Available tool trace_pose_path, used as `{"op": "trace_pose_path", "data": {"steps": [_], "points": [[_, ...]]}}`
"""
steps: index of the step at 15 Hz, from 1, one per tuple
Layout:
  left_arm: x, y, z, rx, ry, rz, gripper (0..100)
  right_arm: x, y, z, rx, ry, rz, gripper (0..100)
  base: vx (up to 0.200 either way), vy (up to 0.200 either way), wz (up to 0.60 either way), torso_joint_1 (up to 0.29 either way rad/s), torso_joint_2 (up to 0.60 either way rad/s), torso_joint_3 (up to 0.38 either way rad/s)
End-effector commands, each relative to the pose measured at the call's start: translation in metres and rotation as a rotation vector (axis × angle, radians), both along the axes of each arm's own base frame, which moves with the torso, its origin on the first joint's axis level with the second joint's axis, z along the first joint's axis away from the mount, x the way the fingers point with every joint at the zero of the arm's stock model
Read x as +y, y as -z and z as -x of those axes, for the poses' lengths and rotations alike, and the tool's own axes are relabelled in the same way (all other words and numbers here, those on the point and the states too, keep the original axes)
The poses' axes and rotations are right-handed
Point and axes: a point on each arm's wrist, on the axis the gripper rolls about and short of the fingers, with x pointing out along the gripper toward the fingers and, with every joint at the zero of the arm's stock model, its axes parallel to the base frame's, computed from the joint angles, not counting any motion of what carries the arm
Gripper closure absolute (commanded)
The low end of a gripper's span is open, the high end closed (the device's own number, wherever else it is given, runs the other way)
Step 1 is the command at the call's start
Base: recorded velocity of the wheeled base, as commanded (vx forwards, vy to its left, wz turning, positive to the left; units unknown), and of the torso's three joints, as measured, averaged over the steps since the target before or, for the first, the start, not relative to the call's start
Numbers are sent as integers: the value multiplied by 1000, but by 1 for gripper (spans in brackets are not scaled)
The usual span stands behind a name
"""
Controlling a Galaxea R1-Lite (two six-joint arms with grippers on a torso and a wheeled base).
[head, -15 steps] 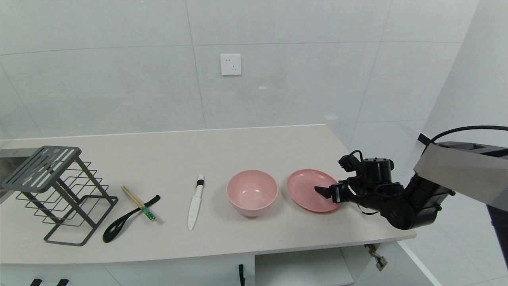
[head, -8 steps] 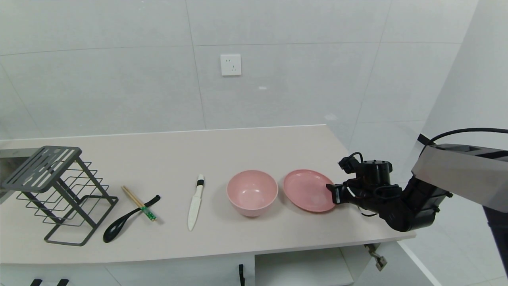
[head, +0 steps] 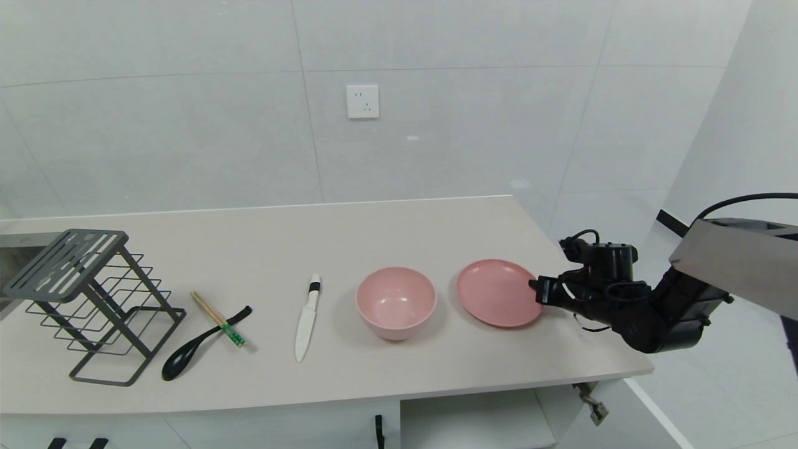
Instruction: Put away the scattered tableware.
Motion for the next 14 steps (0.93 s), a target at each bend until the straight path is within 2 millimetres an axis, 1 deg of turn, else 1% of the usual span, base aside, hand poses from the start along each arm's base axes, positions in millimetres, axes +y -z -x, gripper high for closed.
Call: {"op": "trace_pose_path", "data": {"steps": [1,5,6,8,9,11,13,14], "points": [[0,0,0,1,0,3,0,3,-40,2,-80,21,-79,100,0,0,0,0,0,0],[0,0,0,1,0,3,0,2,-62,15,-79,48,-174,100,0,0,0,0,0,0],[0,0,0,1,0,3,0,1,-73,23,-83,51,-208,100,0,0,0,0,0,0],[0,0,0,1,0,5,0,7,-92,40,-89,42,-265,100,0,0,0,0,0,0],[0,0,0,0,0,0,0,12,-109,56,-97,35,-315,100,0,0,0,0,0,0],[0,0,0,0,8,-4,0,22,-131,85,-114,0,-363,100,0,0,0,0,0,0],[0,0,0,0,8,-7,0,24,-140,110,-130,-36,-353,100,0,0,0,0,0,0],[0,0,0,0,11,-10,0,25,-146,120,-173,-57,-360,100,0,0,0,0,0,0]]}}
